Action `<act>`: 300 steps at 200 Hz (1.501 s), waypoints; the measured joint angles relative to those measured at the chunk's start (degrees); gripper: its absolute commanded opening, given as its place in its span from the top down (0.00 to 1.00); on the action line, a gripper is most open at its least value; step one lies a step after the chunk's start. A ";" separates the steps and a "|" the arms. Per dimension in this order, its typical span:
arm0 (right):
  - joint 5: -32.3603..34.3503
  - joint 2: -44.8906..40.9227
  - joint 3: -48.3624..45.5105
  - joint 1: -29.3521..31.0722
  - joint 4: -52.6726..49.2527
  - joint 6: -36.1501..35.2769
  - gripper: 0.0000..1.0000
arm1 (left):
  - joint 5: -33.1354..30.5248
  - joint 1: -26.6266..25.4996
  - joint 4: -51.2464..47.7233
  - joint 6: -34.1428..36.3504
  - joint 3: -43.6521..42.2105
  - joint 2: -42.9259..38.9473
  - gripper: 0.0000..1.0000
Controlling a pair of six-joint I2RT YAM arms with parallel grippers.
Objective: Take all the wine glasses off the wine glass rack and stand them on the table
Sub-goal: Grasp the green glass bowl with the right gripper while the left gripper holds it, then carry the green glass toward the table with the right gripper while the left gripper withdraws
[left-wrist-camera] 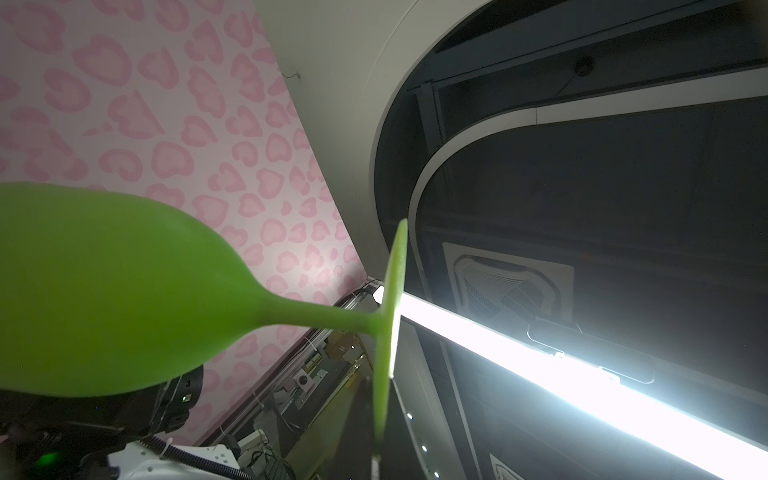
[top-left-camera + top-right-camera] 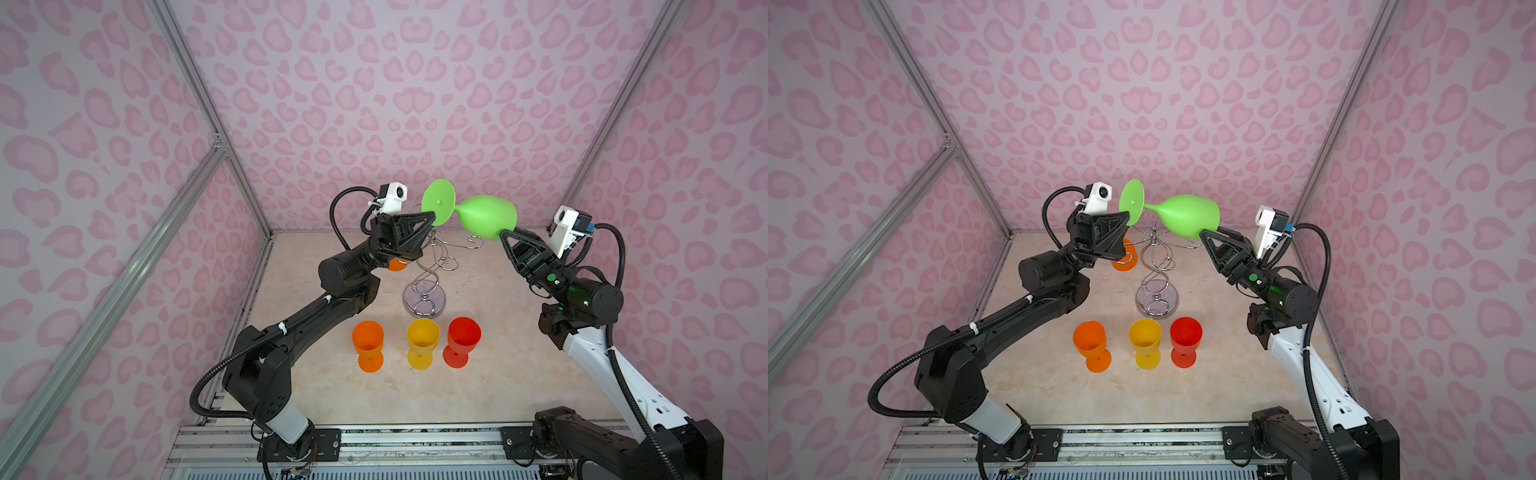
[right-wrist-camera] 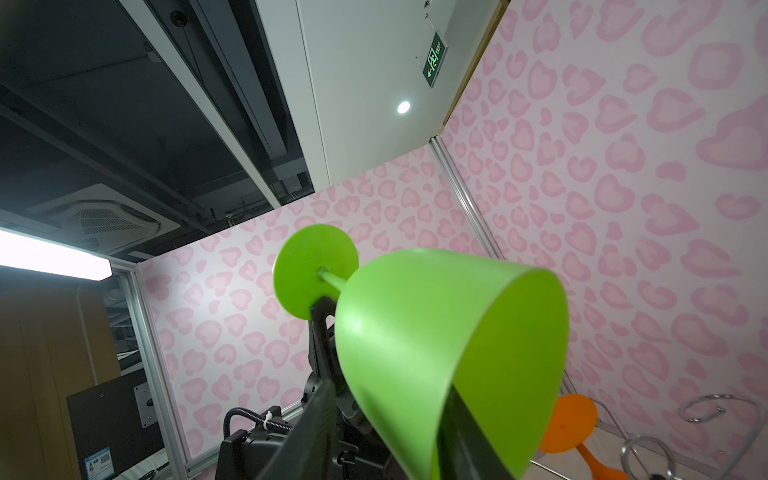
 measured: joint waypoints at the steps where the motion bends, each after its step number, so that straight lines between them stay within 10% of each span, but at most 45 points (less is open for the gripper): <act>1: 0.00 -0.02 -0.02 0.00 0.00 0.00 0.68 | 0.00 0.00 0.00 0.00 0.02 0.00 0.98; 87: 0.13 0.44 -2.29 -0.02 7.87 0.98 0.92 | -2.64 -0.15 1.51 0.00 0.70 1.62 0.89; 174: -1.07 -2.12 -1.90 -0.20 8.85 1.57 1.00 | -1.75 -0.42 1.25 0.00 0.07 1.84 0.44; 238: 9.05 -16.28 16.90 -1.64 -47.04 -28.24 1.00 | 3.10 -0.31 -2.08 4.61 -1.27 0.35 0.31; 300: 32.28 -20.39 27.69 -2.08 -91.76 -49.07 1.00 | 10.21 1.79 -34.23 34.05 0.57 -12.17 0.28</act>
